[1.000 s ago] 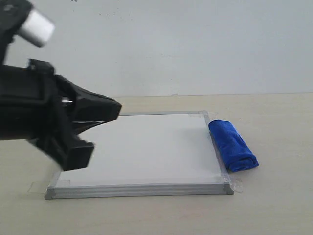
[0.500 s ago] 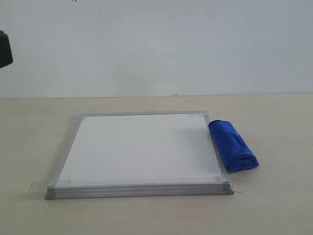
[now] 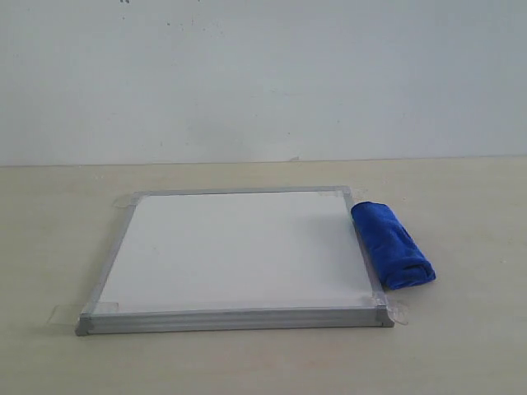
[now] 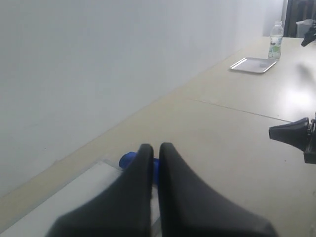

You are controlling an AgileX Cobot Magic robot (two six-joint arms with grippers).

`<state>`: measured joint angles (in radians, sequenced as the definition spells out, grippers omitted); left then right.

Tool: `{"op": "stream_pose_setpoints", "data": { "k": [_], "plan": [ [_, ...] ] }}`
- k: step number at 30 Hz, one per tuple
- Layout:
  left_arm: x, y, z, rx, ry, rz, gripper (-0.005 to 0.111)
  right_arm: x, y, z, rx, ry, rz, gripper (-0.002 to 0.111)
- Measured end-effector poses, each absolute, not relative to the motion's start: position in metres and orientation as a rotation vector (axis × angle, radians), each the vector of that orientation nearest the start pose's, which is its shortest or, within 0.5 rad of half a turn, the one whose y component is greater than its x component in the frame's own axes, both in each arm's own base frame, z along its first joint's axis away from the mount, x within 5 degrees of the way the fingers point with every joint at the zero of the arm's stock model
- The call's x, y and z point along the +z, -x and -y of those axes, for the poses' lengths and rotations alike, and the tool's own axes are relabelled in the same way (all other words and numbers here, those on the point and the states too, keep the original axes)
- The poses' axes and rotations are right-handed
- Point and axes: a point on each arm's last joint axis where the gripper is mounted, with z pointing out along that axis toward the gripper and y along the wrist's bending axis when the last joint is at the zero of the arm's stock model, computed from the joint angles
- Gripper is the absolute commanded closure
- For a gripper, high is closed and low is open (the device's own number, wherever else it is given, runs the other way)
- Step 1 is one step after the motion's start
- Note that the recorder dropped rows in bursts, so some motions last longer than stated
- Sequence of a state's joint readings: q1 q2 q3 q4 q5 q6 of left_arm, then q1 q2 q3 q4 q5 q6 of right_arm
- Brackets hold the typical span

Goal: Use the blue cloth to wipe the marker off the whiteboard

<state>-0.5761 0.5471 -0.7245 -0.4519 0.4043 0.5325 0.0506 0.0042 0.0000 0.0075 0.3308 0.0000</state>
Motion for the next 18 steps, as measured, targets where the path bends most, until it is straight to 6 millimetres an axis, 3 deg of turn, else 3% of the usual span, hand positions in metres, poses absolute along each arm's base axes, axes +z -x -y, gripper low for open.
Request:
{"op": "stream_pose_setpoints", "data": {
  "k": [10, 18],
  "plan": [
    [0.355, -0.09, 0.065, -0.31, -0.7, -1.51, 0.103, 0.183, -0.054, -0.003, 0.043, 0.041, -1.818, 0.108],
    [0.313, -0.087, 0.032, -0.13, -0.424, -1.519, 0.103, 0.183, -0.054, -0.003, 0.043, 0.041, -1.818, 0.108]
  ]
}}
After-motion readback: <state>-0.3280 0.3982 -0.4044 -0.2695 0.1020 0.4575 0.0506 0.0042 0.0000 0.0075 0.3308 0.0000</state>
